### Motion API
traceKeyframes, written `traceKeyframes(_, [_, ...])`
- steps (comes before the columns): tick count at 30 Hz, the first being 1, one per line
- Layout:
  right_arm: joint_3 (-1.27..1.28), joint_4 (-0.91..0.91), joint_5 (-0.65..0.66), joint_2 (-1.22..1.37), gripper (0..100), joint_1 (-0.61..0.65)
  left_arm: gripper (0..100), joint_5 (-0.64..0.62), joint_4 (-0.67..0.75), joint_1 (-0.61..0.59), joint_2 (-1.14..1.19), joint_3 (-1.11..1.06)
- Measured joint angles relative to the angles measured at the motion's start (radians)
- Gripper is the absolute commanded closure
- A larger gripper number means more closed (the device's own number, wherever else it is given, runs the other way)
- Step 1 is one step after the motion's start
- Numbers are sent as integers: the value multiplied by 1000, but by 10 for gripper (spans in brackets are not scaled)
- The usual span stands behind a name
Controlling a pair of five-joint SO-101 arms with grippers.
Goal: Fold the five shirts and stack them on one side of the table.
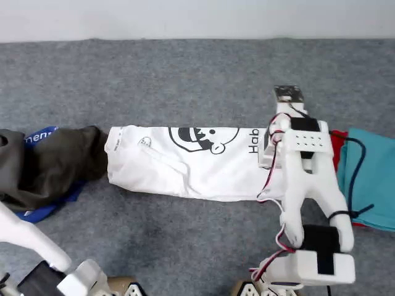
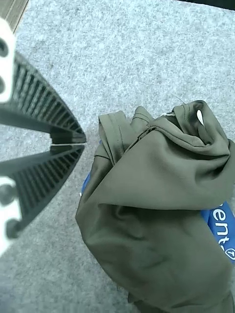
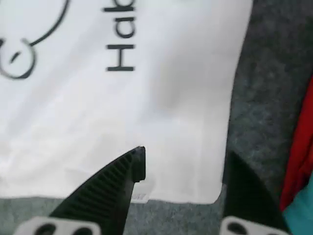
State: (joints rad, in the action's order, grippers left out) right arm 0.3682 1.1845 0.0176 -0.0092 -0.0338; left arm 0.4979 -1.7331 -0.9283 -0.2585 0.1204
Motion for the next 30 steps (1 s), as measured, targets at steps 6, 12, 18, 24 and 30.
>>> traceKeyframes(6, [0,-110,-12,130,699,0,985,0,0,0,0,0])
traceKeyframes(12, [-5,-161,-15,255,791,0,985,0,0,0,0,0])
traceKeyframes(18, [-57,-124,-14,282,973,-9,985,0,0,0,0,0])
traceKeyframes(24, [-61,-100,46,276,989,-8,985,0,0,0,0,0])
traceKeyframes(30, [-58,-68,222,181,988,-110,985,0,0,0,0,0])
